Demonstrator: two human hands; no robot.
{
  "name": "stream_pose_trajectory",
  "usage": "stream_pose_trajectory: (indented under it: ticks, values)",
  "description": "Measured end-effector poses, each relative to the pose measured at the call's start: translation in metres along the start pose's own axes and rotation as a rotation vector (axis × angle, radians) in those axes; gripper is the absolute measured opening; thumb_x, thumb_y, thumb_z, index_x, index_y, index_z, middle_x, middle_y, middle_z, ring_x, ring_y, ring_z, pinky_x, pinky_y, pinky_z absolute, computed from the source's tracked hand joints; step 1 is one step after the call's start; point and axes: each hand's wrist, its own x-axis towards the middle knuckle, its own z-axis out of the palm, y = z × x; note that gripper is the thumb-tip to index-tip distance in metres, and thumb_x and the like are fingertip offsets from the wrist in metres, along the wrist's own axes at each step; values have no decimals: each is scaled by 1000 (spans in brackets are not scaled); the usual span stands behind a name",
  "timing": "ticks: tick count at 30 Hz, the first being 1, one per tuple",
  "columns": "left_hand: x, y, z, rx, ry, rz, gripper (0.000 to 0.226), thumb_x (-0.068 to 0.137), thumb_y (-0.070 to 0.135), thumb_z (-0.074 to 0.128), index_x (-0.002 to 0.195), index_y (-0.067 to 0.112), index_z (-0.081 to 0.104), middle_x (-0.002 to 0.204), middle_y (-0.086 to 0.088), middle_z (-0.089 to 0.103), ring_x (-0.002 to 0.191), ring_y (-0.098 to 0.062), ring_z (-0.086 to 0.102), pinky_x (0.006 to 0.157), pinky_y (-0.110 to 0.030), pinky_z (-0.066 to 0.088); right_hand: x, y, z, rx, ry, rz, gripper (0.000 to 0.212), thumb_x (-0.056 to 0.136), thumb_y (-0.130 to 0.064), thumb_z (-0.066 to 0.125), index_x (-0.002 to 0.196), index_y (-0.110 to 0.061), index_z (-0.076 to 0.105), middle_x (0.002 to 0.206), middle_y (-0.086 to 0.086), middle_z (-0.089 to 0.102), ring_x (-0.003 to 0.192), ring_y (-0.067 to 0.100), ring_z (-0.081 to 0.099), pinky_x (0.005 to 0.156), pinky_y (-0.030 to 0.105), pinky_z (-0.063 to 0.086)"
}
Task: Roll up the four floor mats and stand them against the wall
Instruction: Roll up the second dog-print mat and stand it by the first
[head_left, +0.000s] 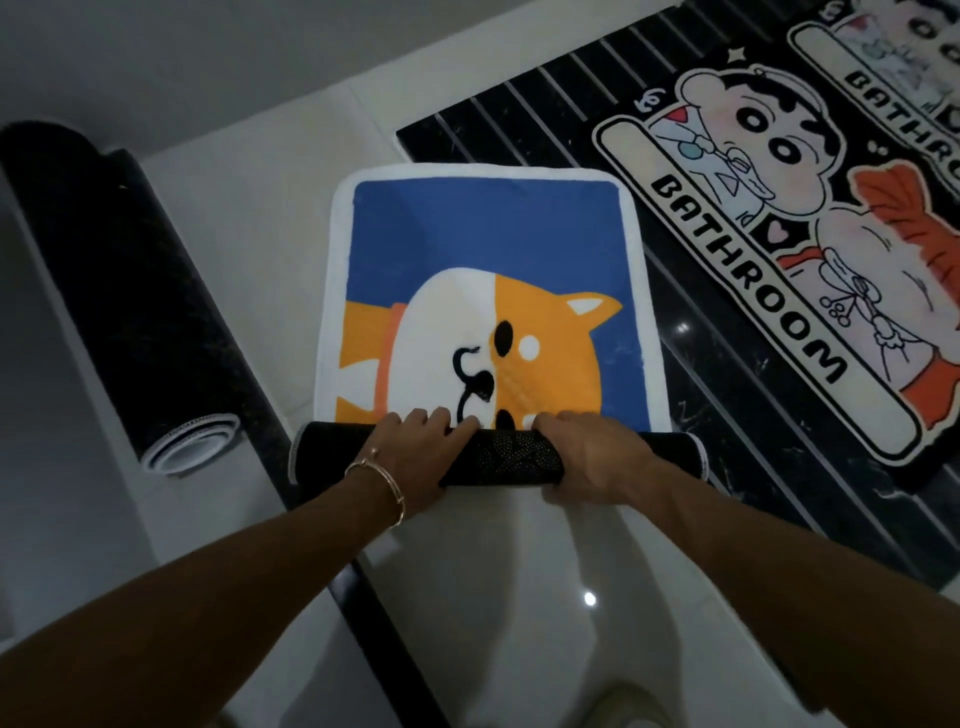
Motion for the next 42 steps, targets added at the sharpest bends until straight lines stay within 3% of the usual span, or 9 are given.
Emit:
stream_pose_trajectory:
  ticks: [2, 8, 14, 17, 20, 24, 27, 34, 42]
  values:
    - [1, -2, 1, -44, -34, -21, 62, 80, 37, 63, 135, 23, 37, 111, -4, 56, 94, -25, 59, 69, -33, 43, 5, -1, -4, 41, -69, -7, 57, 75, -34, 73, 123, -19, 47, 112, 2, 59, 101, 23, 57, 84, 35, 49]
    - [14, -2, -11, -97, -172, -21, 59, 84, 37, 59, 133, 25, 29, 117, -3, 52, 105, -24, 56, 70, -31, 39, -19, -11, 18, -195, 274, -39, 47, 86, -20, 54, 131, -19, 38, 119, 6, 50, 107, 28, 47, 87, 39, 33]
    - [15, 4, 3, -51, 66, 70, 86, 40, 47, 86, 114, 21, 50, 78, -3, 62, 59, -22, 60, 47, -29, 49, 3, 8, -9, -22, -63, -15, 59, 73, -36, 75, 121, -19, 46, 115, 5, 59, 104, 26, 57, 82, 35, 46]
    - [28, 3, -17, -137, -210, 52, 62, 75, 39, 68, 126, 23, 36, 104, -4, 59, 92, -25, 62, 66, -31, 45, -5, 8, -3, -71, 61, -28, 60, 74, -35, 72, 125, -20, 45, 115, 4, 55, 103, 25, 54, 84, 37, 43]
    - [40, 5, -34, -244, -354, 50, 57, 78, 37, 66, 125, 21, 38, 109, -4, 62, 98, -25, 62, 77, -34, 48, -19, 5, 12, -265, 330, -96, 55, 73, -24, 67, 124, -18, 49, 105, 6, 56, 93, 29, 55, 79, 40, 40]
    - [28, 11, -24, -147, -185, 39, 73, 78, 38, 65, 139, 24, 28, 118, -5, 54, 104, -26, 58, 73, -34, 44, -13, 3, 0, -169, 193, -17, 51, 79, -29, 65, 124, -20, 43, 113, 5, 52, 103, 29, 51, 82, 38, 36]
    - [20, 12, -12, -63, -19, 14, 86, 55, 41, 80, 128, 20, 38, 93, -7, 62, 74, -27, 62, 56, -34, 49, -2, 4, -13, -104, 81, -29, 60, 72, -39, 72, 122, -21, 43, 112, 5, 54, 102, 28, 53, 80, 37, 38]
    - [23, 16, -16, -110, -122, -35, 74, 78, 37, 64, 139, 24, 23, 118, -7, 53, 103, -29, 57, 77, -37, 46, -12, 5, 28, -300, 440, -51, 70, 43, -23, 81, 106, -19, 52, 77, 3, 57, 66, 26, 55, 59, 36, 45]
    - [26, 9, -17, -234, -266, -67, 85, 73, 60, 64, 141, 30, 23, 119, -5, 56, 108, -26, 58, 87, -35, 45, -5, 2, 17, -274, 286, -143, 50, 63, -16, 73, 109, -18, 54, 89, 5, 58, 78, 27, 57, 69, 41, 45]
